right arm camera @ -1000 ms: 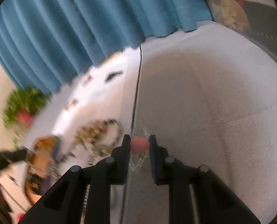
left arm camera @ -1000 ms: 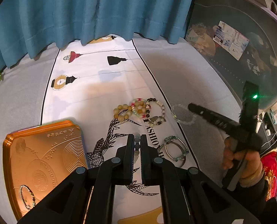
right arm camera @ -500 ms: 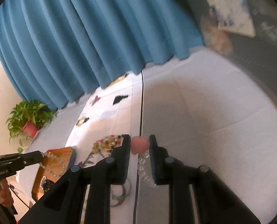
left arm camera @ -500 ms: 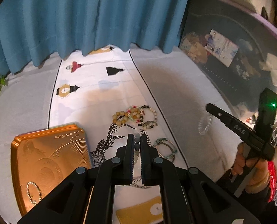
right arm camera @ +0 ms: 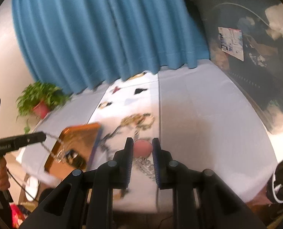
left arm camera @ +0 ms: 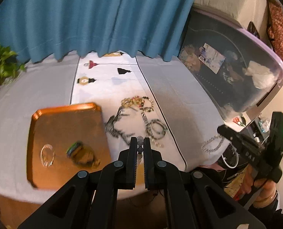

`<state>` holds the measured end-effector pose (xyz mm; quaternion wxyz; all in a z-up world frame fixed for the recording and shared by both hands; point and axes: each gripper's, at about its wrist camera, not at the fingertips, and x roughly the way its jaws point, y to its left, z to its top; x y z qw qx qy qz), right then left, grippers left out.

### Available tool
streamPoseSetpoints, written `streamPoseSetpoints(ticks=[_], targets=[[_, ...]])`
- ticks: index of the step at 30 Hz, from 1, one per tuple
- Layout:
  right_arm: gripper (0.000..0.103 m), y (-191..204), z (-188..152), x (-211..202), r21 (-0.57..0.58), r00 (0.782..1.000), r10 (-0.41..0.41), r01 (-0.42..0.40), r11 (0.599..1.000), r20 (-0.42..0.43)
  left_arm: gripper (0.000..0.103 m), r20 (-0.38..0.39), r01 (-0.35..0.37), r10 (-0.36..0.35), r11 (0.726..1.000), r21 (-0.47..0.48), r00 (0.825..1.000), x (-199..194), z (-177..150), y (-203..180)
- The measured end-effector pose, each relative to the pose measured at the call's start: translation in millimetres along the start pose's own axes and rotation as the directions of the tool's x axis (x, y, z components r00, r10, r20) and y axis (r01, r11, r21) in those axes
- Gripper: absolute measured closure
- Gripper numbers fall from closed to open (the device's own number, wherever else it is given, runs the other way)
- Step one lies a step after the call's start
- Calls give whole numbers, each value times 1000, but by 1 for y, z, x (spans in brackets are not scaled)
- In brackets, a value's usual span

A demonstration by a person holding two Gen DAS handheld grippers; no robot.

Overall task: Organize jewelry
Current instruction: 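Carry the crystal bracelet in the right tool over the orange tray, then lower the crystal bracelet into the tray and open the right tool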

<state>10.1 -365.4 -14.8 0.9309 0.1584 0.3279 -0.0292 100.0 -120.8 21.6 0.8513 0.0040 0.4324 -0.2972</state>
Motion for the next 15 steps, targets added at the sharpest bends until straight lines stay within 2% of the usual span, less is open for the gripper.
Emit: streamPoseSetpoints(ticks=[8,15], targets=[[83,44,-48,-37,-69,997,23,-28,997,-69,99,6,-30,31,998,-62,1000,-53,-57,27],[83,71,-67,-45,-113,993,46,-58,992,-106,99,28,-46,48,995,-88,998,-74,-74,43]])
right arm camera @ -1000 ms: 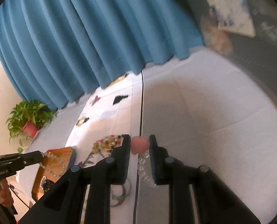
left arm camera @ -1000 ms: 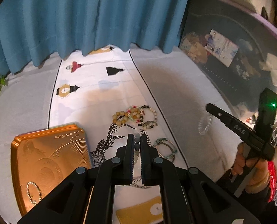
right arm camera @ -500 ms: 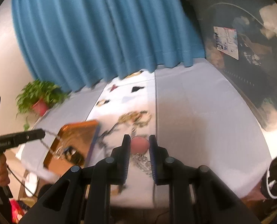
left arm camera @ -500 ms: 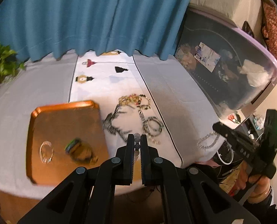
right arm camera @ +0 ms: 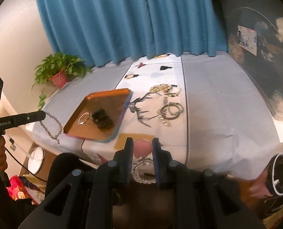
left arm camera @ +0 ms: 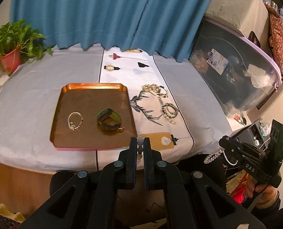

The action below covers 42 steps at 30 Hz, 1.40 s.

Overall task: Organize jewelry
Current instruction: 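Lower the crystal bracelet into the tray and open the right tool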

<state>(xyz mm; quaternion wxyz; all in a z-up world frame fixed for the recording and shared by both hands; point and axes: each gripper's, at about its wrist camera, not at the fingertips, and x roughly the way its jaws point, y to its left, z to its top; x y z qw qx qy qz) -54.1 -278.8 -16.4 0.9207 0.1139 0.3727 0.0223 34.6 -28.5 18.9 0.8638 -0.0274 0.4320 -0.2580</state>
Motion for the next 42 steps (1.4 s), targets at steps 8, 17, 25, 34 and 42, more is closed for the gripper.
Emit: streamPoseSetpoints(ticks=[8,17,25,34,42], targets=[[83,30,13,13,-59,999,41,-42,997,-8,99,37,-23,25,999,-42,999,-9,5,27],[82,70,41,63,-118,993,116,-119,986,-32,99,41,-52,56,994,-91,998,7,25,69],[82,113,72,123,-178,983,180,-184,967,-40,99,15,-68,70,990,-127,997,47,47,103],[82,130,82,193,-195,982,157,-175,965,-104,99,-55,-94,87,985,-144,995,104,59,131],[79,123,81,236,-160,970,175,-202,966,-167,95,-43,-134,129,982,-137,991,137,64,145]])
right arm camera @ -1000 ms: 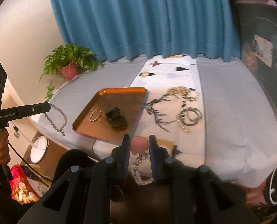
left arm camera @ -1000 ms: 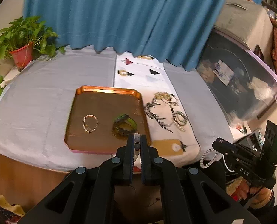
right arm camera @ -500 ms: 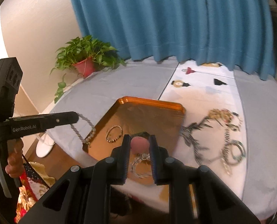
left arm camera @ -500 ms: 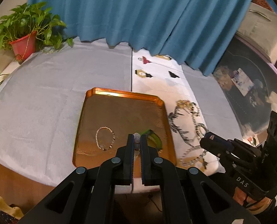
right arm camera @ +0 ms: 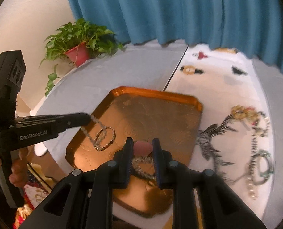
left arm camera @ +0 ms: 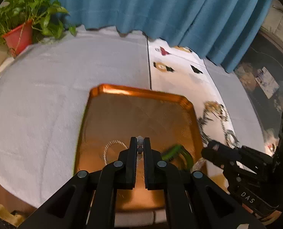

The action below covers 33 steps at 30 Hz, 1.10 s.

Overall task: Organize jewelry
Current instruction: 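Lower the crystal bracelet into the tray and open the right tool, then lift both open tools back from the orange tray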

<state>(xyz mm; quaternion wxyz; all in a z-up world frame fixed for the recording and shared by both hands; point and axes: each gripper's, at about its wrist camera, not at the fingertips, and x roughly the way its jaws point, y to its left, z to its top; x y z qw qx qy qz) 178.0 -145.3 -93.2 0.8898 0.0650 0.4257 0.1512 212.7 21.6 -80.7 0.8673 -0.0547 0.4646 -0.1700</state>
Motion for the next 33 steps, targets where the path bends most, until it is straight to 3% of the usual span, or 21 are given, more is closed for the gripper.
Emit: streamPoseSetpoints(ticks=[1,2,4,5,10,16,26,33], targets=[[67,-2,1,7,13,1000,-10,11,1000,-15,75,-7,-2,2,1000,4,1000,4,1,2],[49,-2,1,11,15,999,-19,19,1000,-30,45,-25,-5,5,1000,6,1000,6,1,4],[41,-1,-2,11,10,999,-20,20,1000,-31,15,-22,-22,22,1000,1,1000,6,1,8],[41,0,-4,7,5,1000,-15,15,1000,-21,12,-11,-53,53,998,-16,999,1,-3,11],[41,0,-30,-26,0,1000,-28,28,1000,-7,12,-10,-93,92,993,-80,996,-20,-27,20],[41,-3,-57,-83,108,999,-21,17,994,42,12,-36,-135,131,982,-132,991,-54,-68,15],[34,28,-92,-173,50,976,-138,131,990,167,11,15,-189,190,982,-11,982,-122,-101,-42],[31,44,-118,-210,21,970,-136,135,991,200,8,66,-199,196,979,46,978,-159,-124,-74]])
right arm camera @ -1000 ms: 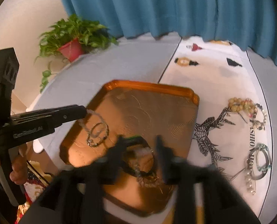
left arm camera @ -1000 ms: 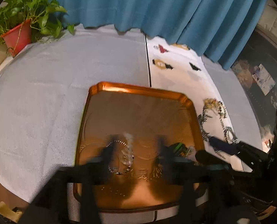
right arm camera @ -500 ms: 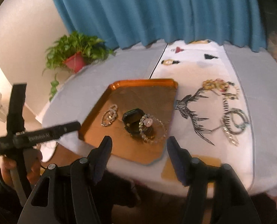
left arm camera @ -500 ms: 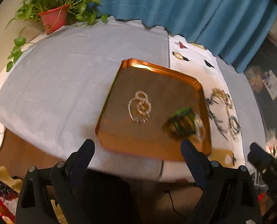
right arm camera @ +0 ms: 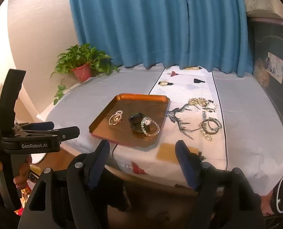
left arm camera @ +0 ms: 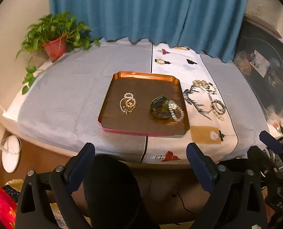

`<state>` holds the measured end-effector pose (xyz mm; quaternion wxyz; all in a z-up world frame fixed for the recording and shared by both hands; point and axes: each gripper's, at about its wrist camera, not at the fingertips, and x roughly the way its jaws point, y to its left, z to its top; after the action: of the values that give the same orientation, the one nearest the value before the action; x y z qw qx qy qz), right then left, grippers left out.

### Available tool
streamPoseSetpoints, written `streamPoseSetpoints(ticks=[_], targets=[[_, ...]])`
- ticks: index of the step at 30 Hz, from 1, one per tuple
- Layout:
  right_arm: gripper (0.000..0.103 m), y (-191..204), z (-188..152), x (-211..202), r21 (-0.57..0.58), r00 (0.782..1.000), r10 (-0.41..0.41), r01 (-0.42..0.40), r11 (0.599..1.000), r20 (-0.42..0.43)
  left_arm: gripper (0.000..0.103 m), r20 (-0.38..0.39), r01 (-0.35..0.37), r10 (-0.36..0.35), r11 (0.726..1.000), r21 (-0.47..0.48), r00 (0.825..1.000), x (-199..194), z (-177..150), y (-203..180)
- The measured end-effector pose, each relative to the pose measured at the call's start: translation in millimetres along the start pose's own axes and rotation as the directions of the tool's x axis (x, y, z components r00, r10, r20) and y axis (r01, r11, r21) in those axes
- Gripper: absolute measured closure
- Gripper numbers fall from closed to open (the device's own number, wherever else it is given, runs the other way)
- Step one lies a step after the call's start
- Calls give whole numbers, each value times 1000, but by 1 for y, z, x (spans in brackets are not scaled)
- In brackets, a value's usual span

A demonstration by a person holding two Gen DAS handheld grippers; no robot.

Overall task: Organize jewelry
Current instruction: 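Lift both open tools back from the orange tray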

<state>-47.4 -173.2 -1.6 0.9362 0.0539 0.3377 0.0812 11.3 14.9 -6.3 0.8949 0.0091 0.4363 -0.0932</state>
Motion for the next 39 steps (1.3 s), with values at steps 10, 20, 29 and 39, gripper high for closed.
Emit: streamPoseSetpoints(ticks=[10,20,29,39], targets=[[30,5,-14,-36,5,998,20,-20,1000,59,8,54,-25,24,999,22,998,-36,-14,-12],[29,2,-19,-48,10,996,31,-32,999,79,7,73,-31,28,998,48,997,-47,-19,-26],[29,0,-21,-53,17,996,32,-34,999,87,7,85,-39,34,997,64,996,-50,-18,-29],[29,1,-23,-51,29,996,30,-32,999,78,7,79,-37,32,997,63,996,-49,-18,-28]])
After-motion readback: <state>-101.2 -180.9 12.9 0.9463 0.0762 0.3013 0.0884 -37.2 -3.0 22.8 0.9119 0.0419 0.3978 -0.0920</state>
